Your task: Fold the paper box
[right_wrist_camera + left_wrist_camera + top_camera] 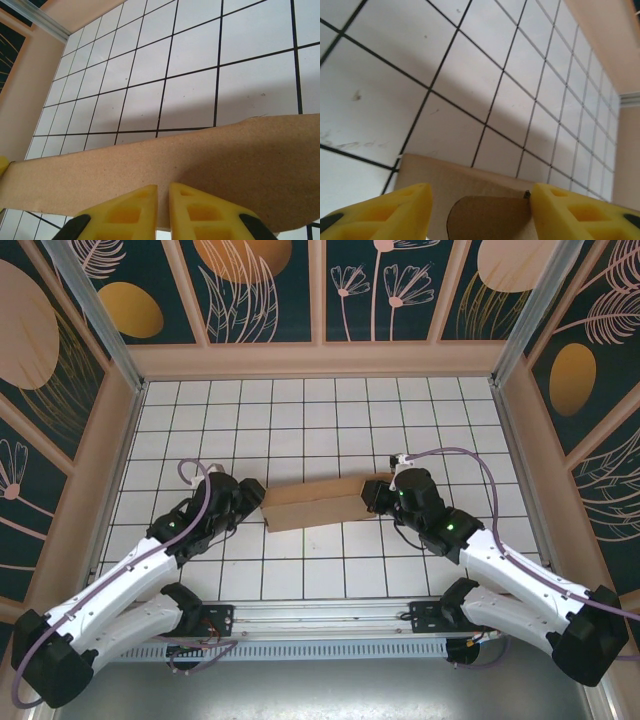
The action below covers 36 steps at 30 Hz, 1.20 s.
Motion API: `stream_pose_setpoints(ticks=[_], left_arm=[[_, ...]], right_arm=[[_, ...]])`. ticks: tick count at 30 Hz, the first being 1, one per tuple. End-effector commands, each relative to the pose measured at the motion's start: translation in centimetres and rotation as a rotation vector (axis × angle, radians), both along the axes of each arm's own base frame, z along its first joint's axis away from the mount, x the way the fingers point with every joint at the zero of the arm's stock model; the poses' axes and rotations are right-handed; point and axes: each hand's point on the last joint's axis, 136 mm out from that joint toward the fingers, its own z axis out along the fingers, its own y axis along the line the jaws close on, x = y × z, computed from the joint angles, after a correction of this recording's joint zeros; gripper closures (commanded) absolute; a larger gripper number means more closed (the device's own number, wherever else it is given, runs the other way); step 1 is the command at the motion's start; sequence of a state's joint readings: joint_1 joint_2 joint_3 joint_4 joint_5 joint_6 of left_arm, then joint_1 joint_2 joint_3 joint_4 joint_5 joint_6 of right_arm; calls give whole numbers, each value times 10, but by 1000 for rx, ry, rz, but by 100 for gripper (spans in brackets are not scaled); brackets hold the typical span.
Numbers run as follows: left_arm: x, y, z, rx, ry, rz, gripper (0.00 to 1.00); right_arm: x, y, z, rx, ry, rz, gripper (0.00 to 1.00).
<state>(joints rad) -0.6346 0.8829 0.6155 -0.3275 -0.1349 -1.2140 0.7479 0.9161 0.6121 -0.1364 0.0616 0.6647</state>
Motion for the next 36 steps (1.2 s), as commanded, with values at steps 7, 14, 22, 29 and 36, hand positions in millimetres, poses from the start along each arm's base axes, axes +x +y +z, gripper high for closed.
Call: stream_pose_setpoints(ticks=[7,14,22,29,36], left_arm=[[4,4,25,-17,-124,-3,45],[6,45,69,199,-165,93,31],[-3,-34,78,29,-80,-275,27],[-9,-33,57,19,-16,-267,25],[-12,-35,39,-18,27,-250,25]], right_arm=[[-14,-10,-35,-58,103,-14,85],[-9,-18,-31,-27,84,-87,83],[-7,-16,-36,-42,92,-82,83],[-8,-17,-36,-46,90,-85,83],[-9,-18,-39,-49,94,-83,83]])
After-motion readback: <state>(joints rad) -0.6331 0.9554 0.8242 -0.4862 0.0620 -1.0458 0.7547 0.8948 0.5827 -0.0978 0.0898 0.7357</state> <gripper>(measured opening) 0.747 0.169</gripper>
